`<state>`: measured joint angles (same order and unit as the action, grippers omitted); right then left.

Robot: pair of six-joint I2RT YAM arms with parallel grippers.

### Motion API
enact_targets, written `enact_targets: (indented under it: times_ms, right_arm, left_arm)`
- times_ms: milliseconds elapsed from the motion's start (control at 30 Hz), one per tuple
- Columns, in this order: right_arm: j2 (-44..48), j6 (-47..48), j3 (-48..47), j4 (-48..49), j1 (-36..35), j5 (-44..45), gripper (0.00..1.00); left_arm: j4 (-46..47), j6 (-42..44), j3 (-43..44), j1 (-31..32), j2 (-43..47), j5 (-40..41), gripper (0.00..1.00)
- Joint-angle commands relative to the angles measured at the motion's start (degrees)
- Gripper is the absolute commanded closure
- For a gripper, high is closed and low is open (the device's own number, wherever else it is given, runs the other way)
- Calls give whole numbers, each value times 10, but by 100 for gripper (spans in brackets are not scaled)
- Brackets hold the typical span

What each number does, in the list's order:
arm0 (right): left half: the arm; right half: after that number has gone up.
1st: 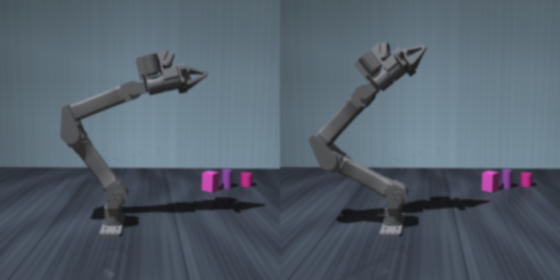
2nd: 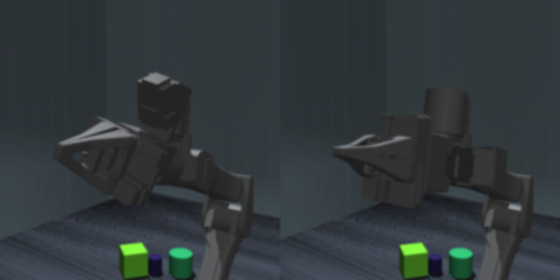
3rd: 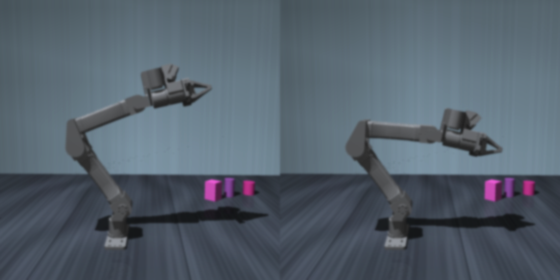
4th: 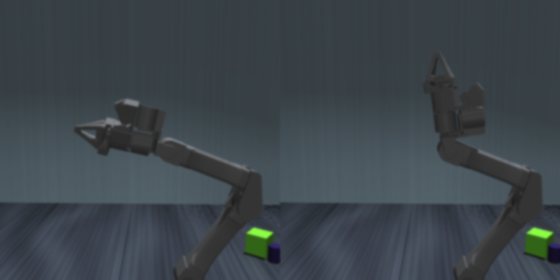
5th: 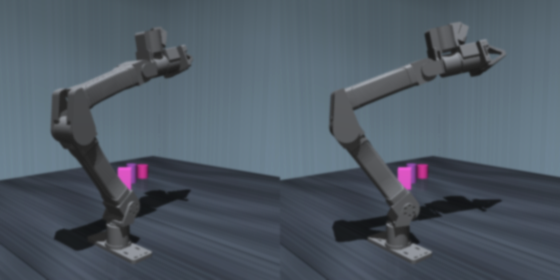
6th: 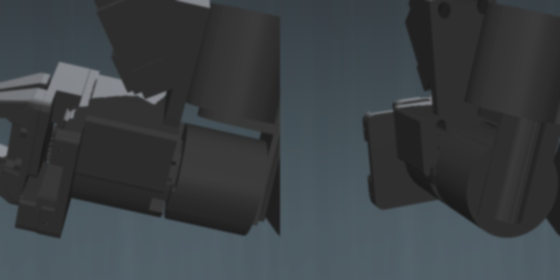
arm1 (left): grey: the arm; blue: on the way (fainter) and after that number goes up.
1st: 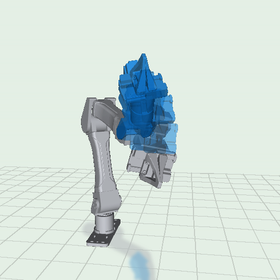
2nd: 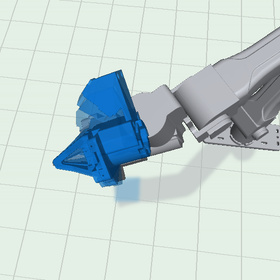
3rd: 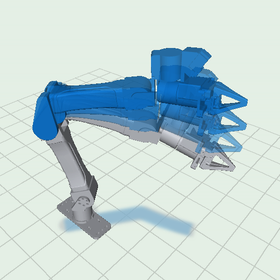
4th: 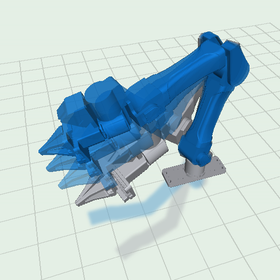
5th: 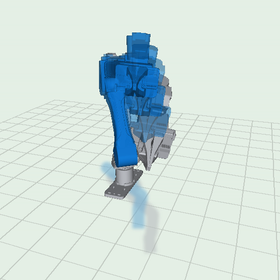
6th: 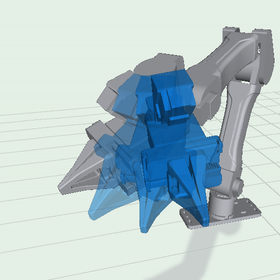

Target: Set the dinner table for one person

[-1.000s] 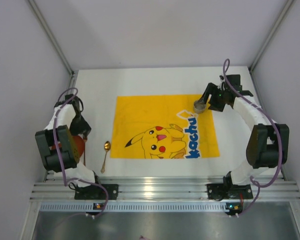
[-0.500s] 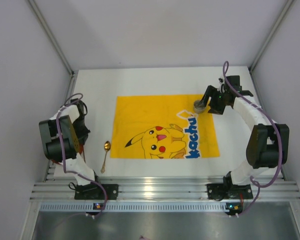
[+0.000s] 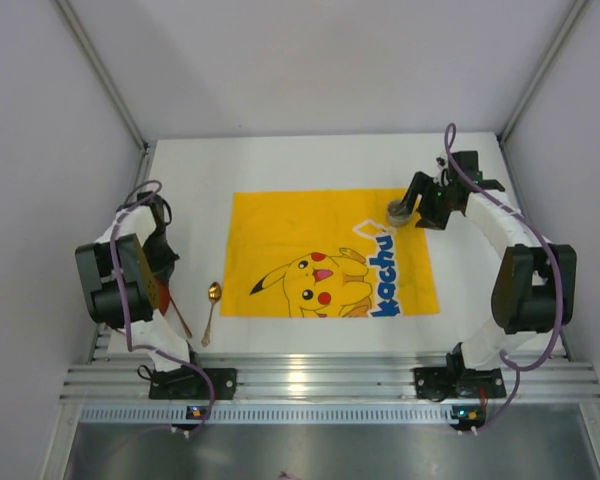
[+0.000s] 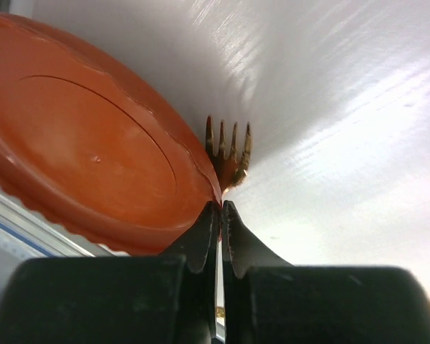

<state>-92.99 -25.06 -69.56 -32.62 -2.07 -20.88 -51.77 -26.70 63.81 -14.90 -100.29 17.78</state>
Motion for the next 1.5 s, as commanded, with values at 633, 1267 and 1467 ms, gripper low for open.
enact_targets:
  times_ms: [633, 1267, 1467]
  right_arm:
    - [18, -5, -25, 4, 1, 12, 0]
    - [230, -18, 79, -39, 14, 124, 0]
    - [265, -10, 111, -47, 16, 127, 0]
  left_arm:
    - [-49, -27, 246, 240, 49, -121, 100]
    - [-60, 24, 584, 607, -283, -203, 100]
    - [-107, 17, 604, 622, -335, -184, 100]
